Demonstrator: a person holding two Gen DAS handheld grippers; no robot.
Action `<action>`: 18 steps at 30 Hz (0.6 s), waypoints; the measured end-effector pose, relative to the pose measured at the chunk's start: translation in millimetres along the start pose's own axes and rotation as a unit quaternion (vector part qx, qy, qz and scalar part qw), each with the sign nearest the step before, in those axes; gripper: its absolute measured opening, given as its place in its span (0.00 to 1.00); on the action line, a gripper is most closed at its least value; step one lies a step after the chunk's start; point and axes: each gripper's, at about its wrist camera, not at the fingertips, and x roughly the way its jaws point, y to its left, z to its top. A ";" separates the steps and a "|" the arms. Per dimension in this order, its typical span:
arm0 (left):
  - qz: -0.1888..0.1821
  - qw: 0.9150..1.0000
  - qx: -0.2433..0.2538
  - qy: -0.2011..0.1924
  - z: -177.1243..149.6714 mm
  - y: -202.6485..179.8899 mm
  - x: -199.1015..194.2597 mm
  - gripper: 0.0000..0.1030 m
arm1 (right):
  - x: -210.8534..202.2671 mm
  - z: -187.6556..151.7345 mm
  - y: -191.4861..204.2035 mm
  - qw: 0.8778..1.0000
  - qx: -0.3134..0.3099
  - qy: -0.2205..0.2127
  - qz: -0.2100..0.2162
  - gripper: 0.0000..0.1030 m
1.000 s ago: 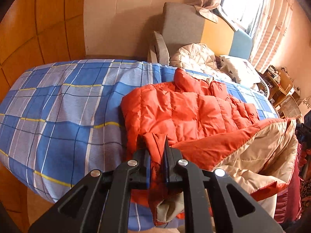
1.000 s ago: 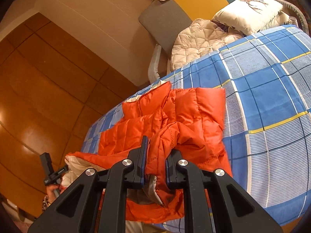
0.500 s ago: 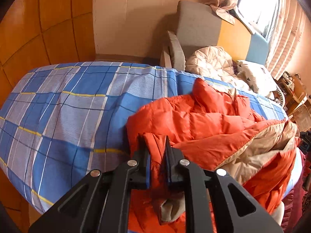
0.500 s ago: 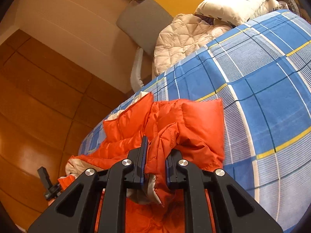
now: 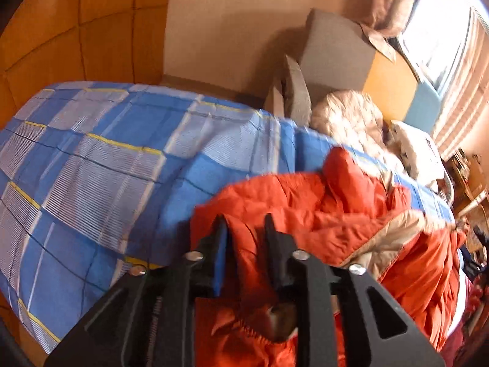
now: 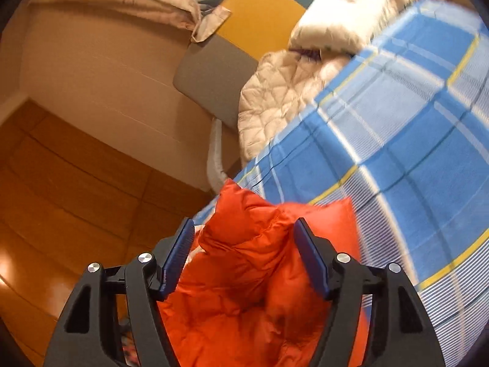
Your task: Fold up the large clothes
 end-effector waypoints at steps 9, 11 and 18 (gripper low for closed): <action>0.057 0.993 0.024 -0.096 1.7 -10.9 -55.3 0.84 | -19.1 -44.2 70.3 0.978 -0.200 0.000 -0.063 0.65; 0.039 0.994 0.024 -0.099 -11.0 -20.9 -66.3 0.88 | -15.2 -58.3 79.3 0.971 -0.227 0.012 -0.070 0.65; -0.041 0.994 0.080 -0.054 -61.7 -84.7 -75.0 0.94 | 21.0 -100.5 108.7 0.947 -0.295 0.068 -0.112 0.65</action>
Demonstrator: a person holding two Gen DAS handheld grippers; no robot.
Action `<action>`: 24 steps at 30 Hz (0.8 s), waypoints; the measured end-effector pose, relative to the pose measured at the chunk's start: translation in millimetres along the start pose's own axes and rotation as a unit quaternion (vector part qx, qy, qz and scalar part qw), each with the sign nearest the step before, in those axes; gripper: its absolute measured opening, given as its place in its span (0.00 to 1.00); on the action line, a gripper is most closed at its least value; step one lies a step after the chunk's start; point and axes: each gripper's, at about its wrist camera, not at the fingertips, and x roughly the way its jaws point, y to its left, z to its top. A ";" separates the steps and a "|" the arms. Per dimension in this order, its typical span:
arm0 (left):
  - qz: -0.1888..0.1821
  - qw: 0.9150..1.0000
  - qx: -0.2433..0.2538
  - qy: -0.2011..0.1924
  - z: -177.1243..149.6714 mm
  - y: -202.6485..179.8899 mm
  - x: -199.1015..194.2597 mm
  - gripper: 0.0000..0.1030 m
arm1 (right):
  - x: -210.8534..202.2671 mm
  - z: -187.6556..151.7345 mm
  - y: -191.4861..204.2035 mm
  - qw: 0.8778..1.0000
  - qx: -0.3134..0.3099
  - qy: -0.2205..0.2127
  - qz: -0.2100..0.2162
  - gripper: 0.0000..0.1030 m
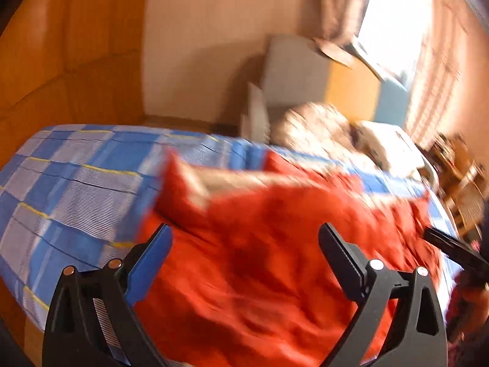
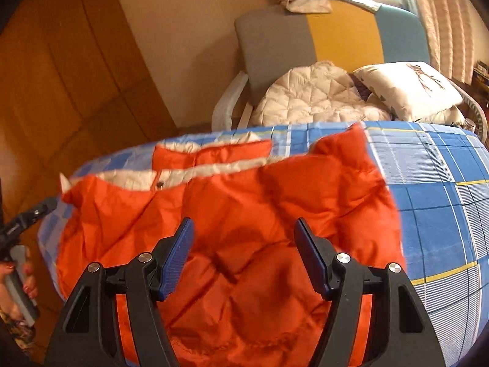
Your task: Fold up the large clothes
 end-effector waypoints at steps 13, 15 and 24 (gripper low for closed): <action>0.006 0.997 0.043 0.058 -16.8 -54.6 63.3 0.18 | 47.4 -10.1 17.4 0.997 -0.020 0.049 -0.047 0.01; 0.004 0.998 0.038 0.051 -10.0 -56.2 57.8 0.10 | 41.4 -5.0 16.0 0.998 -0.013 0.039 -0.040 0.01; 0.069 0.993 0.082 0.038 25.2 -79.9 86.1 0.09 | 51.6 33.0 19.9 0.998 -0.024 0.009 -0.055 0.01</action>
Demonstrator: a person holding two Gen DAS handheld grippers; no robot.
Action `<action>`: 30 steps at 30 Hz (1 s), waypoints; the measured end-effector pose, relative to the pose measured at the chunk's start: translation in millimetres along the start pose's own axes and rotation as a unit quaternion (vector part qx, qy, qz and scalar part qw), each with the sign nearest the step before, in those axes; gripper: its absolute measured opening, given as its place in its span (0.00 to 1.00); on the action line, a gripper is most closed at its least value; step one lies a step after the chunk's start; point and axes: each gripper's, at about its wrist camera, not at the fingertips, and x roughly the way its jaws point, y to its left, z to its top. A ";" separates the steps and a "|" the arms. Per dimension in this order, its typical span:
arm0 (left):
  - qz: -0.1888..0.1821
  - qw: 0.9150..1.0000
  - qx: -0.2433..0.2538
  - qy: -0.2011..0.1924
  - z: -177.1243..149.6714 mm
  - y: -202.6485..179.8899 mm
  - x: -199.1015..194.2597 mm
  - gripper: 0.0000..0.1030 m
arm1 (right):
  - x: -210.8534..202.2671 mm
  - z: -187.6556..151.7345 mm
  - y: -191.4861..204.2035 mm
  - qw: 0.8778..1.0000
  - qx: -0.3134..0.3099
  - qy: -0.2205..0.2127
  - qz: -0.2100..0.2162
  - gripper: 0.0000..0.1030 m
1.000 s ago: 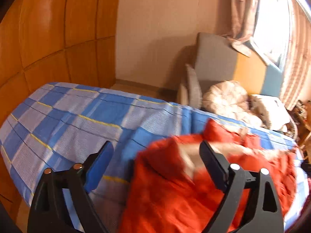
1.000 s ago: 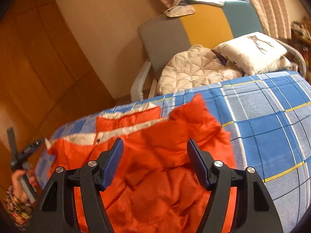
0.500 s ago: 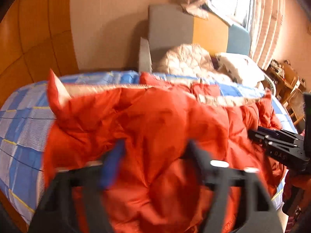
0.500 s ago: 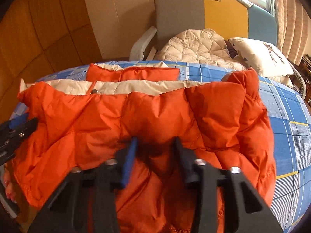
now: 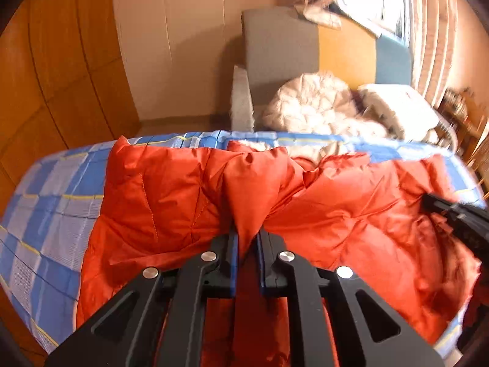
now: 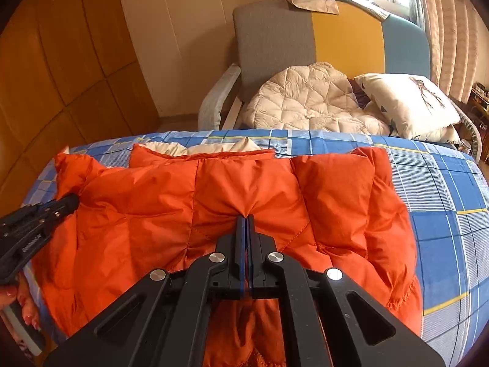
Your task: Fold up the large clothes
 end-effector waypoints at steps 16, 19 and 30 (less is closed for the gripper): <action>0.015 1.000 0.011 -0.008 -10.4 -4.3 64.2 0.37 | 66.5 -5.9 -24.3 0.999 0.035 0.008 0.002 0.01; 0.010 1.000 0.012 -0.010 -10.3 -5.7 72.9 0.37 | 75.3 -5.9 -22.2 1.000 0.026 0.004 -0.005 0.01; -0.023 0.999 -0.013 -0.025 -22.1 0.5 86.7 0.38 | 92.9 -13.8 -27.2 0.999 0.038 -0.015 0.002 0.00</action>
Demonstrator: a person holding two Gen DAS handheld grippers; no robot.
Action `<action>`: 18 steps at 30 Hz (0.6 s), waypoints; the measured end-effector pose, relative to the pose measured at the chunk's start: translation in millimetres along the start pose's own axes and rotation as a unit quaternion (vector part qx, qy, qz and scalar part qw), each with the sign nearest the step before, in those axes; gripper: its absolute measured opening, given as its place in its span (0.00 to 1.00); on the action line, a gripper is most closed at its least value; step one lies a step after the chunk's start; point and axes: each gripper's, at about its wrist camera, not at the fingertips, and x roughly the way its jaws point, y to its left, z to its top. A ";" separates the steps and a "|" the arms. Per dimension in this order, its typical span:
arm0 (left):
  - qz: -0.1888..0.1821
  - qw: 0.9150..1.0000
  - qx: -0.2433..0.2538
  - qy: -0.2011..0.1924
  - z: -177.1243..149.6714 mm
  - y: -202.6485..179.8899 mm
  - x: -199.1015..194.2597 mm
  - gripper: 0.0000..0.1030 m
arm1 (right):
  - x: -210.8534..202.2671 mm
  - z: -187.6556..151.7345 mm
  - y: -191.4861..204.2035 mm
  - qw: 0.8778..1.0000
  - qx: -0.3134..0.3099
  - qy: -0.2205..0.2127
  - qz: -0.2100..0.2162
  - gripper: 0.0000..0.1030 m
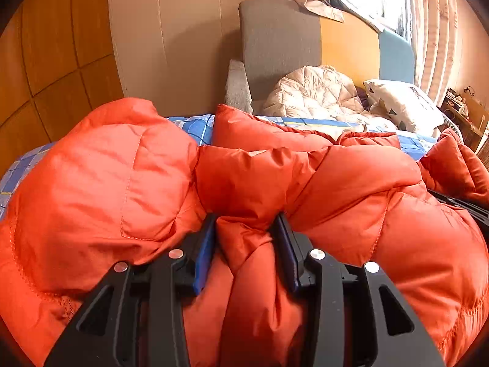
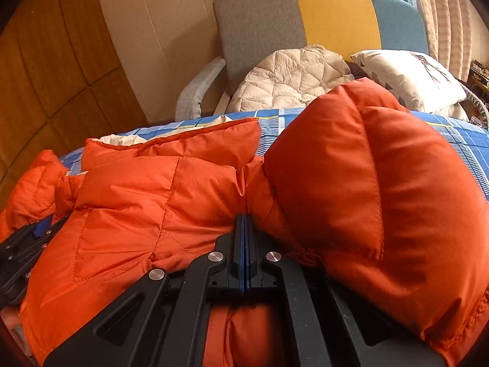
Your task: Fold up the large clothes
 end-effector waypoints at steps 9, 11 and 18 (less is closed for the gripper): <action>0.011 1.000 0.007 -0.002 -0.2 -4.3 -1.7 0.40 | -0.9 0.5 -2.1 1.000 0.003 0.000 0.004 0.00; 0.023 1.000 0.014 -0.001 2.3 -6.5 -5.5 0.47 | -2.6 3.0 -1.1 1.000 0.000 0.007 0.002 0.00; 0.024 0.999 0.023 -0.012 24.5 2.3 -42.7 0.88 | -36.0 14.0 -6.6 1.000 0.006 -0.003 0.014 0.00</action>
